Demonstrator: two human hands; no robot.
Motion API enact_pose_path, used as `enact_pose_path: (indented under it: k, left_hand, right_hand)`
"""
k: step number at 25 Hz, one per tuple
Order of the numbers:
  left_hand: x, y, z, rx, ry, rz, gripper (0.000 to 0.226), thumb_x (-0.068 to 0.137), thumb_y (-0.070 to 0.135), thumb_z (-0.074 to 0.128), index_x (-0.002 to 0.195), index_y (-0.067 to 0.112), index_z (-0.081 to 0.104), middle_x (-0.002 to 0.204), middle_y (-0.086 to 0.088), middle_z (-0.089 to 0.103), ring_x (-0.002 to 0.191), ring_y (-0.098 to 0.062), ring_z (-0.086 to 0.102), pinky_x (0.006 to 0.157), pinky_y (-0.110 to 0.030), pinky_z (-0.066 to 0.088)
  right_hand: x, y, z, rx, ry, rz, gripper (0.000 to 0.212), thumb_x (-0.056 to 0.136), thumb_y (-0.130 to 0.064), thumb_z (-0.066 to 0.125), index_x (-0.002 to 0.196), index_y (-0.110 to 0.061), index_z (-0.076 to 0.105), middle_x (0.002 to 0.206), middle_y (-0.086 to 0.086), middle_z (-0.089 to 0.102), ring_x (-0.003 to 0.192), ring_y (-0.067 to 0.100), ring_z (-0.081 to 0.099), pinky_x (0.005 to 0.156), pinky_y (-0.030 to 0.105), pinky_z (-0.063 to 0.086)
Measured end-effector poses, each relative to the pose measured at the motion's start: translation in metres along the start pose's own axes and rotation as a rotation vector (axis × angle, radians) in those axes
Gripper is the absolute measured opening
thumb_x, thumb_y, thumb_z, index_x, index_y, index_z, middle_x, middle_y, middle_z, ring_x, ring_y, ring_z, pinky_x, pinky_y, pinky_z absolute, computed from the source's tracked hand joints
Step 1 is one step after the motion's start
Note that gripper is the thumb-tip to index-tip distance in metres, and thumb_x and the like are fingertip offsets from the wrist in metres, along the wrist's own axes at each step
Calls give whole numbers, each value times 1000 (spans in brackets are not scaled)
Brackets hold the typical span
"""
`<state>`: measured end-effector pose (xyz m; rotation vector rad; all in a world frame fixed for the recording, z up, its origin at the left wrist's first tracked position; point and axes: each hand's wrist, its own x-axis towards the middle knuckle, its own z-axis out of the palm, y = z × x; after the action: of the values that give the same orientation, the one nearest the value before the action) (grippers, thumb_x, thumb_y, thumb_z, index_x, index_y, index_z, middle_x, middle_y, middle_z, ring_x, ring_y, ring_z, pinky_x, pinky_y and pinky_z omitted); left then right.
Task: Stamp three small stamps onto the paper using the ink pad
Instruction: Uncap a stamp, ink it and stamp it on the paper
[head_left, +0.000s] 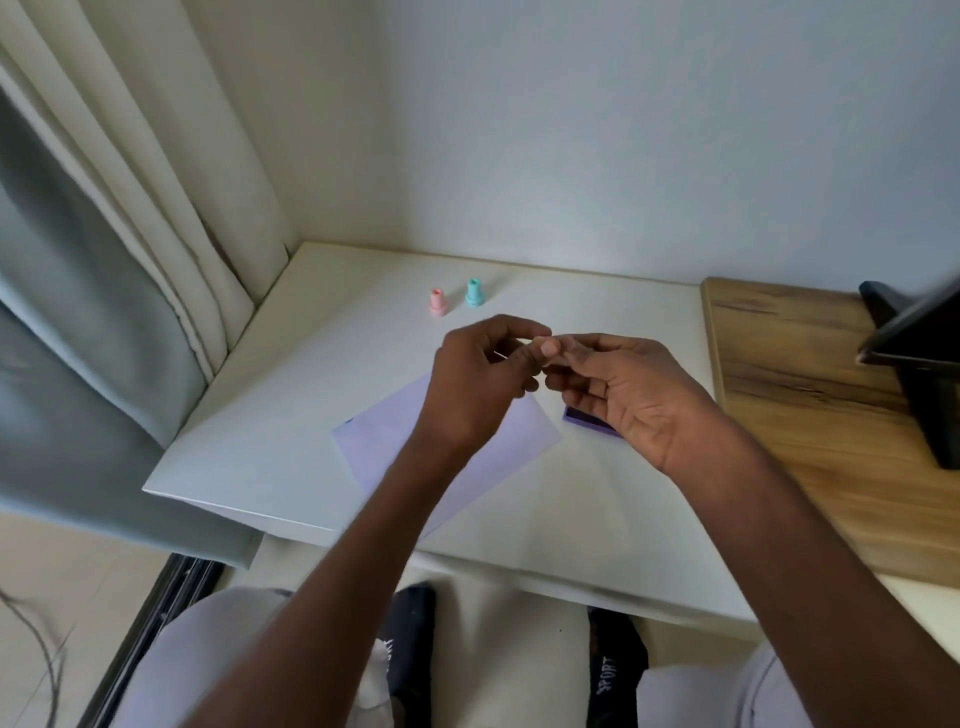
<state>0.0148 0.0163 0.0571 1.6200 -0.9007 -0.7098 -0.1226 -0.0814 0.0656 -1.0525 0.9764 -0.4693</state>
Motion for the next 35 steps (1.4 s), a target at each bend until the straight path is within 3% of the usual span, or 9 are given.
enact_pose_path:
  k: [5, 11, 13, 17, 20, 26, 29, 31, 35]
  left_hand:
    - [19, -3, 11, -52, -22, -44, 20, 88, 14, 77, 107, 7, 76, 86, -12, 78, 79, -31, 74, 73, -37, 63]
    - [30, -8, 2, -192, 61, -157, 23, 90, 12, 74, 111, 1, 74, 87, -14, 79, 78, -28, 78, 78, -40, 65]
    - [29, -13, -1, -75, 11, -172, 23, 89, 11, 75, 112, 5, 74, 86, -10, 79, 76, -24, 78, 78, -39, 65]
    - [23, -30, 7, 414, -114, -109, 30, 83, 18, 83, 110, 17, 71, 89, 0, 75, 79, -11, 71, 73, -26, 57]
    - [21, -35, 12, 601, -179, -37, 25, 82, 19, 83, 105, 19, 73, 96, 4, 73, 85, -11, 67, 68, -22, 49]
    - [16, -41, 20, 723, -436, 34, 30, 80, 23, 84, 106, 22, 69, 130, 2, 68, 116, -21, 60, 96, -45, 51]
    - [19, -45, 17, 747, -495, 22, 30, 79, 25, 84, 106, 21, 71, 141, 3, 62, 126, -22, 56, 103, -45, 46]
    - [20, -47, 15, 735, -523, 13, 30, 78, 26, 85, 105, 21, 73, 151, 6, 54, 133, -21, 52, 107, -42, 42]
    - [21, -49, 13, 704, -541, 18, 28, 76, 27, 87, 101, 21, 74, 154, 7, 50, 136, -21, 50, 108, -38, 39]
  right_hand:
    - [21, -6, -1, -40, 98, -49, 9, 93, -11, 74, 100, -5, 77, 82, 10, 80, 73, 20, 78, 68, 26, 63]
    - [29, -8, -11, -13, 122, -88, 12, 90, -1, 74, 99, -6, 79, 93, 14, 80, 85, 25, 80, 80, 32, 64]
    - [28, -12, -22, -154, 155, -115, 17, 85, 2, 78, 99, -9, 79, 92, 13, 79, 85, 24, 79, 84, 34, 64]
    - [29, -7, -38, -796, 297, -294, 23, 73, -11, 91, 91, -22, 82, 82, -6, 76, 75, 8, 70, 72, 23, 54]
    - [25, 3, -39, -1013, 293, -294, 28, 67, -20, 96, 92, -20, 83, 86, 1, 78, 79, 16, 73, 75, 28, 60]
    - [27, 11, -40, -1148, 304, -275, 30, 70, -24, 94, 97, -18, 84, 97, 7, 80, 83, 21, 73, 76, 34, 62]
    - [28, 16, -30, -1190, 294, -288, 33, 70, -28, 94, 100, -18, 84, 103, 6, 80, 85, 19, 72, 73, 27, 57]
    - [31, 19, -24, -1252, 284, -277, 34, 74, -29, 92, 104, -17, 83, 109, 7, 79, 91, 22, 73, 77, 29, 58]
    - [36, 20, -18, -1250, 339, -239, 34, 75, -28, 90, 106, -16, 83, 110, 7, 79, 94, 24, 73, 73, 26, 52]
